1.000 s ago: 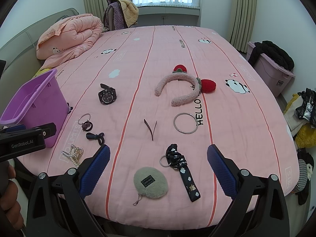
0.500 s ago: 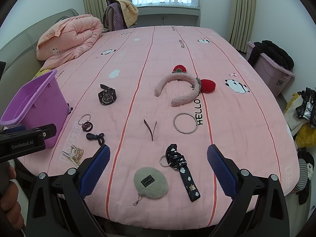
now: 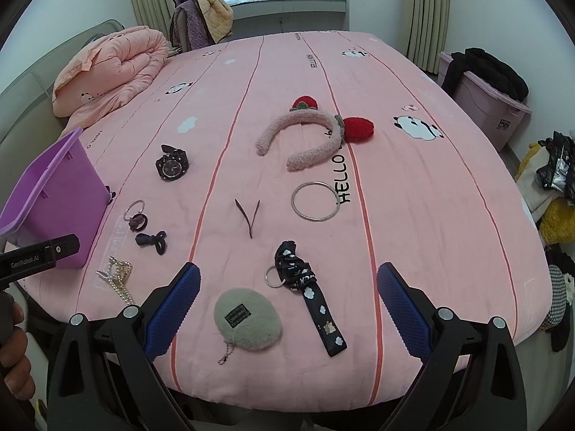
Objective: Organize jewelry
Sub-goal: 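Grasp the pearl claw clip with left tool while right grasps black strap keychain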
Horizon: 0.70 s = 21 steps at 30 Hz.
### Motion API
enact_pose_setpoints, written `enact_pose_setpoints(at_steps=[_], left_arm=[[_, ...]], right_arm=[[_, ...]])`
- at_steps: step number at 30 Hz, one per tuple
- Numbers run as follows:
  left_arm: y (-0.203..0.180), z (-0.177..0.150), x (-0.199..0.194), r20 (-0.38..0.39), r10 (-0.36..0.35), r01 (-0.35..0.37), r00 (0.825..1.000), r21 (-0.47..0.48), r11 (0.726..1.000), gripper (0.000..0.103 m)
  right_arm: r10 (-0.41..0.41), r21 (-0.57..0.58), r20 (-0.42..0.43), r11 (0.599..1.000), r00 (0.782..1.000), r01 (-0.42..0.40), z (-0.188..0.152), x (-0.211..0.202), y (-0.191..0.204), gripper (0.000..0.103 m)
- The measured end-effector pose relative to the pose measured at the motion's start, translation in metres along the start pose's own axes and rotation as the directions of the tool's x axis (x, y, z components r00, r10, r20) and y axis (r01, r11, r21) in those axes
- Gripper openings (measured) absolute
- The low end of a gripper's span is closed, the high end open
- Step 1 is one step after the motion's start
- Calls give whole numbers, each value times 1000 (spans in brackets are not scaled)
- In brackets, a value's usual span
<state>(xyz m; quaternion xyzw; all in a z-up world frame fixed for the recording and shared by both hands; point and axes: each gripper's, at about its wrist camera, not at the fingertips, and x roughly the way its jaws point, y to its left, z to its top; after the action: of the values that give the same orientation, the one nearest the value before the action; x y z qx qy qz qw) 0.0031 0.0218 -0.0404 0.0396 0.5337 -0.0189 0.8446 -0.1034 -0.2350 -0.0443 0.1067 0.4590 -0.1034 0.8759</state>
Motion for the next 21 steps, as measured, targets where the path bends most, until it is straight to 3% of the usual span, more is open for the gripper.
enact_pose_setpoints(at_steps=[8,21], left_arm=[[24,-16,41,-39,-6,5,999,-26,1000,97],[29,-19,92,-66,3,-6,998,-37,999,97]], right_arm=[[6,-29,-66,1000,998,-8,-8,38,-14,94],[-7,-64,-139,998,990,-2,-11,94,-26,94]])
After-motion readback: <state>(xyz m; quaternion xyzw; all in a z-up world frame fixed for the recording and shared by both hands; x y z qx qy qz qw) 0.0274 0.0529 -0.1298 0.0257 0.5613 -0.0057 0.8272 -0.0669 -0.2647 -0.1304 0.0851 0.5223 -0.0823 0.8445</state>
